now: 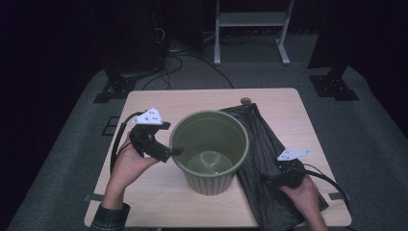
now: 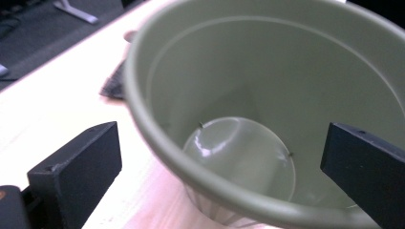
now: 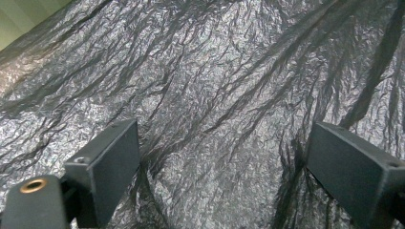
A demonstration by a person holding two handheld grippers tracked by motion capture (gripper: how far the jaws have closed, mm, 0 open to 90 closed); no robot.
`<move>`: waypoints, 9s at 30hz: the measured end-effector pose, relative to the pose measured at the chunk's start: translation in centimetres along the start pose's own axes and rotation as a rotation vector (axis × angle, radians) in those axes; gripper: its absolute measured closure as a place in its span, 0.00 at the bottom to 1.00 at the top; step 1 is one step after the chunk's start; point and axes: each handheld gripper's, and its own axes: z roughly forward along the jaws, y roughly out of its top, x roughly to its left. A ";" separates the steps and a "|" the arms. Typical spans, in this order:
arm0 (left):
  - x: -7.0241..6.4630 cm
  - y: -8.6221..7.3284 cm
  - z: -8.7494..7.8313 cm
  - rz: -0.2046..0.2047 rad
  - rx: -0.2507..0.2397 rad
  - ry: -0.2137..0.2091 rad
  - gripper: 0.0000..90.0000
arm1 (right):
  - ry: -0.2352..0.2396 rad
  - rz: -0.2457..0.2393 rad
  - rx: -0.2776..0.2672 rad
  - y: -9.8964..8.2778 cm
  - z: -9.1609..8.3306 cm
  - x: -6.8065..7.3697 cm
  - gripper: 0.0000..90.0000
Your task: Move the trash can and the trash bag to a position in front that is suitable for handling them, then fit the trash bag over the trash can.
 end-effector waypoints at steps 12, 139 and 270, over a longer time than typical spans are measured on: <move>0.4 -2.5 -4.0 -0.040 -0.075 0.058 0.00 | 0.000 0.000 0.000 0.0 0.0 0.0 0.11; 1.2 -17.2 7.2 -0.113 0.170 0.169 0.00 | -0.005 0.131 0.050 1.5 0.4 -4.4 0.10; 1.2 -17.2 7.3 -0.112 0.167 0.167 0.00 | 0.439 -0.130 -0.193 11.7 -9.4 4.8 0.99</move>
